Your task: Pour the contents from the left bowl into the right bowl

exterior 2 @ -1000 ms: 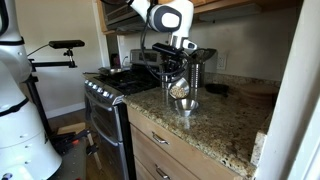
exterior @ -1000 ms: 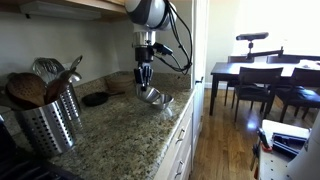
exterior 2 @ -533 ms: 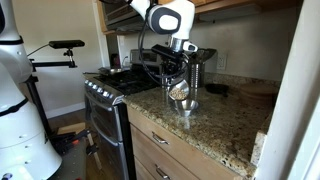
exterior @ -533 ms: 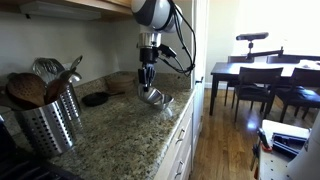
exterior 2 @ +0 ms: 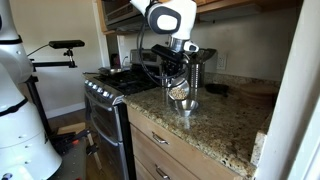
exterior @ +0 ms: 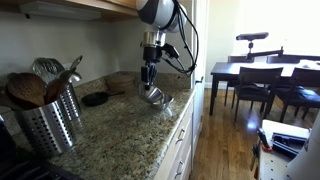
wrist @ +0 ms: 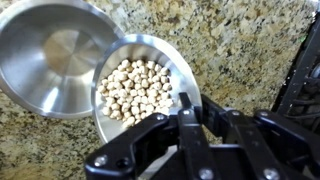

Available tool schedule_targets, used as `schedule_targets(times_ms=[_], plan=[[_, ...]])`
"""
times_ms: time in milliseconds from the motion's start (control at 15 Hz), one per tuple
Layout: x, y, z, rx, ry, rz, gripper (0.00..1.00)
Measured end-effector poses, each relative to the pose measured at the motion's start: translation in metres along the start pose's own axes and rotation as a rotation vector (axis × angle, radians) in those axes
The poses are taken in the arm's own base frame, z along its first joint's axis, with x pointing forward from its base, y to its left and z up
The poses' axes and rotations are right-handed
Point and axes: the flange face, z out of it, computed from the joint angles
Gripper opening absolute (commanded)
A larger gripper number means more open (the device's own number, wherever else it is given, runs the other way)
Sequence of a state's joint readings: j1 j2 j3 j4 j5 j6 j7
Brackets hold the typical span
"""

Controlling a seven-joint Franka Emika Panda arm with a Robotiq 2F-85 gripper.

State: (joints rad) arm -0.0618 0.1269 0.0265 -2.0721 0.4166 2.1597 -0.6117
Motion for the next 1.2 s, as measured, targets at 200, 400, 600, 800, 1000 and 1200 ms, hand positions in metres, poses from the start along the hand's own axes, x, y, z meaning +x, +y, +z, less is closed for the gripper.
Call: schedule_targets(times_ms=[200, 400, 600, 800, 1000, 1200], plan=[[-0.005, 0.005, -0.006, 0.013, 0.022, -0.006, 0.09], [-0.010, 0.010, -0.010, 0.028, 0.041, -0.011, 0.09], [-0.013, 0.012, -0.012, 0.052, 0.062, -0.016, 0.09], [-0.015, 0.011, -0.011, 0.076, 0.081, -0.019, 0.09], [-0.018, 0.012, -0.010, 0.101, 0.100, -0.021, 0.09], [-0.020, 0.016, -0.009, 0.117, 0.114, -0.023, 0.09]])
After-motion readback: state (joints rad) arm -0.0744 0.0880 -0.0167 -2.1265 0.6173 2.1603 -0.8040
